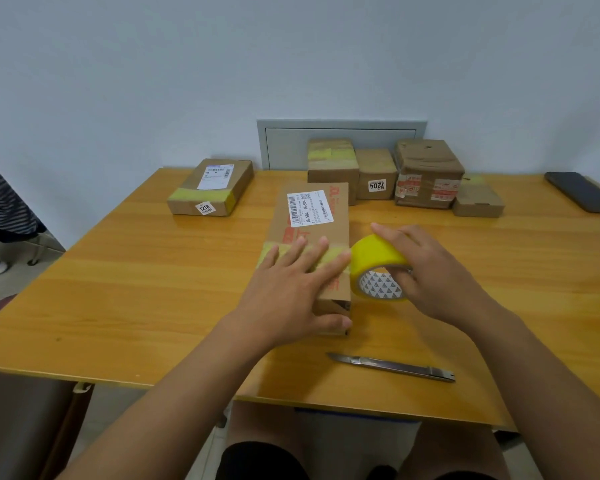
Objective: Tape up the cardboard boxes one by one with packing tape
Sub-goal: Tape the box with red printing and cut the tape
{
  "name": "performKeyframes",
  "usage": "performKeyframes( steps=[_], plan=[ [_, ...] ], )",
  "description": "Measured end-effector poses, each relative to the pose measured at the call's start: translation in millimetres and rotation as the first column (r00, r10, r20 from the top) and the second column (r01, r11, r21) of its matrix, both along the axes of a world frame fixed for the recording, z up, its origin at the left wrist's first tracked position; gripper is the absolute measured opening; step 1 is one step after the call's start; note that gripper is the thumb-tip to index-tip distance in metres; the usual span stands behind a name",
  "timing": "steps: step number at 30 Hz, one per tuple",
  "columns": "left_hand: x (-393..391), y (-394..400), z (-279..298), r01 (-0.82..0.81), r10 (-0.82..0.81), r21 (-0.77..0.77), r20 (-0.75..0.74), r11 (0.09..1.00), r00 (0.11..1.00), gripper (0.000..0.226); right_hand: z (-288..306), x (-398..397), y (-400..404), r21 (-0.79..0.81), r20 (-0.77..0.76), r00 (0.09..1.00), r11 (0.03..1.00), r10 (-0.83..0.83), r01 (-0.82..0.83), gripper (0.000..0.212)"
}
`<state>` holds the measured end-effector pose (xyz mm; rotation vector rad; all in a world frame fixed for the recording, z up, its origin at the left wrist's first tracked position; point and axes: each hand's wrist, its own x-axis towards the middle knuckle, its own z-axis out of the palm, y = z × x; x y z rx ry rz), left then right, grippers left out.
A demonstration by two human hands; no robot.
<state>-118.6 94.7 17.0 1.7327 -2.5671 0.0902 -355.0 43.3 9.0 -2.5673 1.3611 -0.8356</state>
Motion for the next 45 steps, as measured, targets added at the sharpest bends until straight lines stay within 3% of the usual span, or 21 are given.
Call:
performKeyframes(
  steps=[6, 13, 23, 34, 38, 42, 45],
  plan=[
    [-1, 0, 0, -0.055, 0.054, 0.033, 0.025, 0.998, 0.998, 0.094, -5, 1, 0, 0.009, 0.014, 1.0, 1.0, -0.018, 0.018, 0.073],
    [-3, -3, 3, -0.1, 0.097, 0.053, 0.056, 0.994, 0.994, 0.117, -9, 3, 3, 0.036, 0.057, 0.997, 0.998, -0.061, 0.059, 0.081],
    [-1, 0, 2, -0.007, 0.006, 0.009, 0.078, 1.0, 0.997, 0.092, -11, 6, 15, 0.143, 0.118, 0.956, 0.957, -0.27, 0.253, 0.082],
    [-5, 5, 3, -0.072, 0.07, 0.018, 0.079, 0.997, 0.994, 0.089, -12, 8, 15, 0.204, 0.114, 0.943, 0.936, -0.314, 0.287, 0.079],
    [-4, 6, 3, -0.08, 0.08, -0.009, 0.05, 0.997, 0.995, 0.087, -21, 6, 14, 0.303, 0.255, 0.894, 0.909, -0.368, 0.288, 0.077],
    [3, 6, 4, -0.098, 0.097, -0.042, -0.018, 0.994, 0.995, 0.083, -20, 9, 20, 0.369, 0.406, 0.853, 0.913, -0.327, 0.174, 0.066],
    [11, 6, 2, -0.107, 0.087, -0.075, -0.227, 0.991, 0.97, 0.081, -4, 14, 19, 0.298, 0.547, 0.791, 0.947, -0.275, 0.123, 0.066]
  ],
)
